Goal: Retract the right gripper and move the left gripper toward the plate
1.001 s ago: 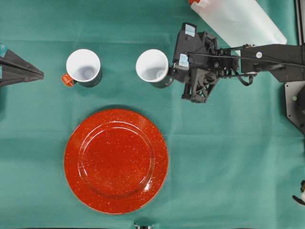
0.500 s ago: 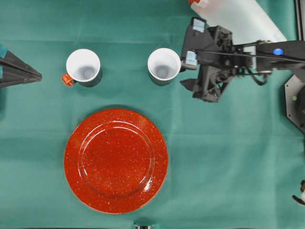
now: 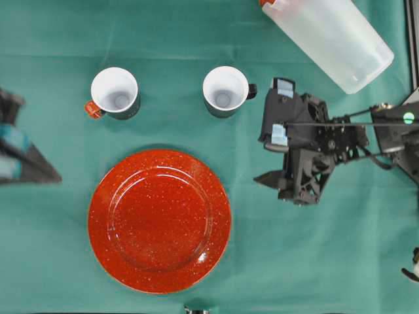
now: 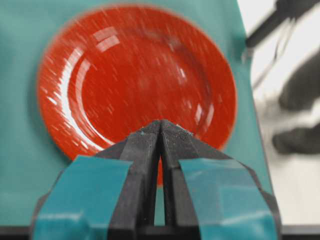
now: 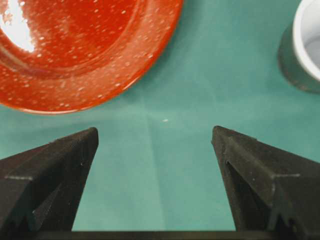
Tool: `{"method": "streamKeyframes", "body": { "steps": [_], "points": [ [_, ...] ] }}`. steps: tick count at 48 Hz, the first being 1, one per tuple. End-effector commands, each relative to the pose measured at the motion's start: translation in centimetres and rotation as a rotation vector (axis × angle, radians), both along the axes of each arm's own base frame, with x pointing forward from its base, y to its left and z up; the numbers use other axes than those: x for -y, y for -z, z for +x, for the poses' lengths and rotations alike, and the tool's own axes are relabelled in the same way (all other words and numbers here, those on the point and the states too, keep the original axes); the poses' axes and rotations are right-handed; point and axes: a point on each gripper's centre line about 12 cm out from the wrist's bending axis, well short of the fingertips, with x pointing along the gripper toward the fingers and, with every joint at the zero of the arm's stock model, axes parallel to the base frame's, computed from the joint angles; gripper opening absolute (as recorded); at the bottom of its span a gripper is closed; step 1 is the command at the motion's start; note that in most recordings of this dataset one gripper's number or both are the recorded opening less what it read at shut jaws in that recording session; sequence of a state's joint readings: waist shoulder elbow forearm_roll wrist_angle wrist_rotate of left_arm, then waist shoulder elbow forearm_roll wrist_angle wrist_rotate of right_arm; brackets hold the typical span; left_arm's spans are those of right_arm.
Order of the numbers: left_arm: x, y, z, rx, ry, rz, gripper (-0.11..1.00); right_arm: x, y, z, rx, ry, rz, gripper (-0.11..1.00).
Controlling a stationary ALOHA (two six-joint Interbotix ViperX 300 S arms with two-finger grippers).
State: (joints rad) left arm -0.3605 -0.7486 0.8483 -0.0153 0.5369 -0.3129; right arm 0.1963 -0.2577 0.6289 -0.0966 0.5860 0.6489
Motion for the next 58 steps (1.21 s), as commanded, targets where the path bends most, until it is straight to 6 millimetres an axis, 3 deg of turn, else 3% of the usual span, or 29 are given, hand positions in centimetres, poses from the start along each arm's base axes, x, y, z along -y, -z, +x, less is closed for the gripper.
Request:
{"method": "streamKeyframes", "body": {
  "steps": [1,12,21,28,33,43,46,58],
  "points": [
    [1.5,0.6,0.7,-0.038,0.045,0.016,0.02,-0.4,-0.8,0.2,0.021,0.004,0.015,0.88],
    [2.0,3.7,0.6,-0.142,0.042,0.028,0.02,-1.0,-0.7,-0.2,-0.003,0.028,0.039,0.87],
    [1.3,3.4,-0.5,-0.158,-0.039,-0.059,0.02,-1.2,-0.7,-0.1,-0.004,0.032,0.047,0.87],
    [-0.5,3.4,-1.3,-0.213,-0.175,-0.135,0.07,-1.3,-0.7,0.2,0.000,0.029,0.039,0.87],
    [-1.4,4.0,-1.7,-0.271,-0.253,-0.161,0.21,-1.3,-0.7,0.6,0.000,0.025,0.030,0.87],
    [-1.8,5.0,-1.7,-0.386,-0.372,-0.201,0.80,-1.4,-0.8,1.3,0.003,0.024,0.026,0.87],
    [-1.8,5.4,-1.5,-0.401,-0.387,-0.208,0.93,-1.5,-0.9,1.5,0.004,0.024,0.027,0.87],
    [-0.9,8.5,-0.2,-0.441,-0.473,-0.300,0.93,-1.5,-0.8,1.6,0.001,0.027,0.028,0.87]
  ]
}}
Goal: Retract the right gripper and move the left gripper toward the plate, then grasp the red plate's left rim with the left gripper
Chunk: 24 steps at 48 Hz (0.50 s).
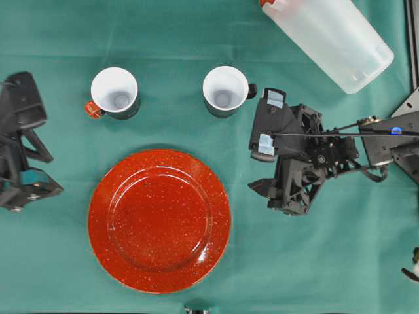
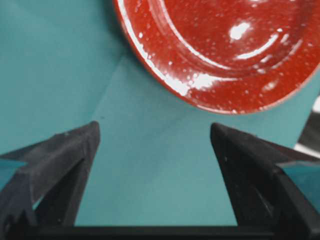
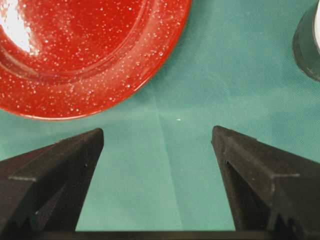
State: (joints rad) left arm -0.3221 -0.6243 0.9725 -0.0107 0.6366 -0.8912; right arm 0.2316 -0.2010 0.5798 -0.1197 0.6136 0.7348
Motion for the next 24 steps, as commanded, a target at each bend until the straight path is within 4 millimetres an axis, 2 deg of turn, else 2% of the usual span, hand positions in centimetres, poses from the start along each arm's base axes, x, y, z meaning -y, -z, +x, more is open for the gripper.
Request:
{"method": "streamKeyframes", "body": {
  "steps": [1,6,14,24],
  "points": [
    [0.4,0.5,0.8,0.021,-0.043,-0.043,0.93,-0.2,-1.1,0.5,0.036,-0.002,0.010,0.87],
    [0.7,1.5,1.2,0.020,-0.111,-0.095,0.93,-0.2,-1.2,0.5,0.036,0.014,0.020,0.87],
    [1.6,3.4,1.3,0.018,-0.121,-0.128,0.93,-0.2,-1.2,0.5,0.037,0.019,0.023,0.87],
    [2.2,4.7,3.1,0.052,-0.124,-0.146,0.93,-0.2,-1.2,0.5,0.039,0.020,0.025,0.87]
  ]
}}
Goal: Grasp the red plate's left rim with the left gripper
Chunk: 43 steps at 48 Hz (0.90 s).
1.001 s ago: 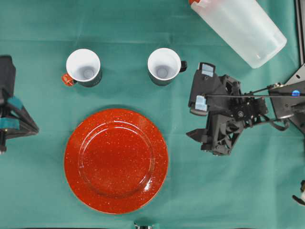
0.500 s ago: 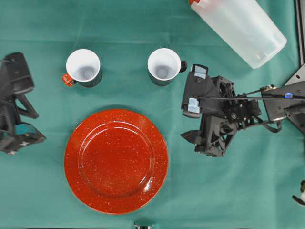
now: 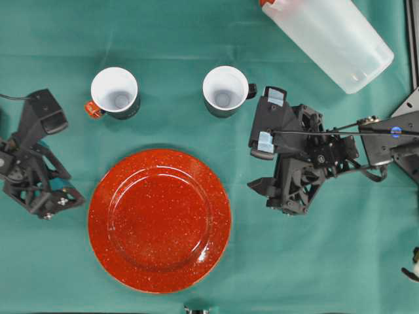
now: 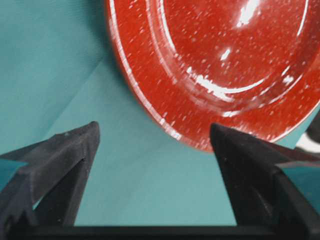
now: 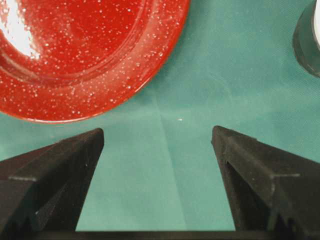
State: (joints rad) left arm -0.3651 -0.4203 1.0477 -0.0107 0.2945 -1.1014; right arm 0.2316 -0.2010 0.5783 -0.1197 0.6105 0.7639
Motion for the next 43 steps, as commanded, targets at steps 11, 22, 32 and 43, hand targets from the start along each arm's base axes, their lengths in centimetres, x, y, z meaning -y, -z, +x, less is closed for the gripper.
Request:
{"method": "streamKeyframes", "body": {
  "steps": [11,22,32,43],
  "points": [
    [0.8,1.1,2.0,0.015,0.006,0.001,0.93,-0.2,-1.2,0.5,0.037,0.003,0.012,0.87],
    [0.8,1.8,2.5,0.016,0.004,0.003,0.93,-0.3,-1.2,0.5,0.039,0.004,0.014,0.87],
    [1.1,3.0,3.1,0.014,0.004,0.003,0.93,-0.2,-1.2,0.5,0.036,0.015,0.020,0.87],
    [1.2,3.4,3.5,0.011,0.007,0.008,0.93,-0.3,-1.2,0.5,0.036,0.014,0.020,0.87]
  ]
}}
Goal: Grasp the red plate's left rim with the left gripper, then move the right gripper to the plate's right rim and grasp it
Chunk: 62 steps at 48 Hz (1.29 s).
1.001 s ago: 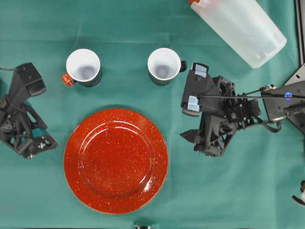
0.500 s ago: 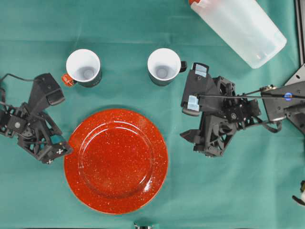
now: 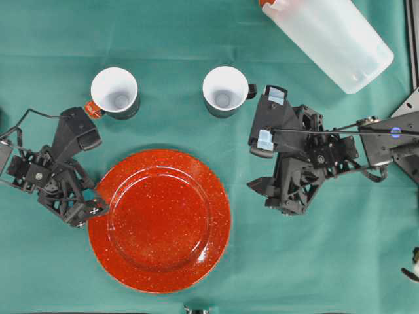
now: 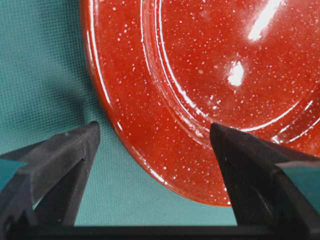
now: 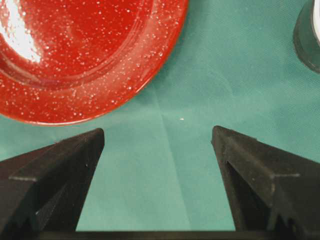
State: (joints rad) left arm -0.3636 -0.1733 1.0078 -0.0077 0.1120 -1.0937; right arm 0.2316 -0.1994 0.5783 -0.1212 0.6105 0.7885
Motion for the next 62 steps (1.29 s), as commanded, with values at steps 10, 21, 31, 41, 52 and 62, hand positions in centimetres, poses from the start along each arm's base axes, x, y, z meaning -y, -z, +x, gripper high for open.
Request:
{"method": "streamKeyframes", "body": {
  "steps": [10,21,31,41,52,62],
  "points": [
    [0.1,-0.4,0.7,0.025,-0.001,-0.006,0.93,-0.2,-1.2,0.5,0.039,-0.004,0.008,0.87],
    [0.4,-0.9,1.4,0.087,0.016,-0.016,0.81,-0.2,-1.2,0.5,0.040,-0.008,-0.002,0.87],
    [0.6,-1.6,1.9,0.132,0.040,-0.011,0.28,-0.1,-1.1,0.5,0.037,-0.010,-0.009,0.87],
    [0.7,-2.1,2.2,0.158,0.057,-0.003,0.14,-0.1,-1.2,0.5,0.038,-0.009,-0.008,0.86],
    [0.6,-3.4,2.0,0.198,0.060,-0.015,0.14,-0.1,-1.2,0.5,0.037,-0.010,-0.009,0.86],
    [0.3,-5.6,1.1,0.267,0.058,-0.039,0.13,0.1,-1.0,0.4,0.024,-0.013,-0.027,0.85]
  ]
}}
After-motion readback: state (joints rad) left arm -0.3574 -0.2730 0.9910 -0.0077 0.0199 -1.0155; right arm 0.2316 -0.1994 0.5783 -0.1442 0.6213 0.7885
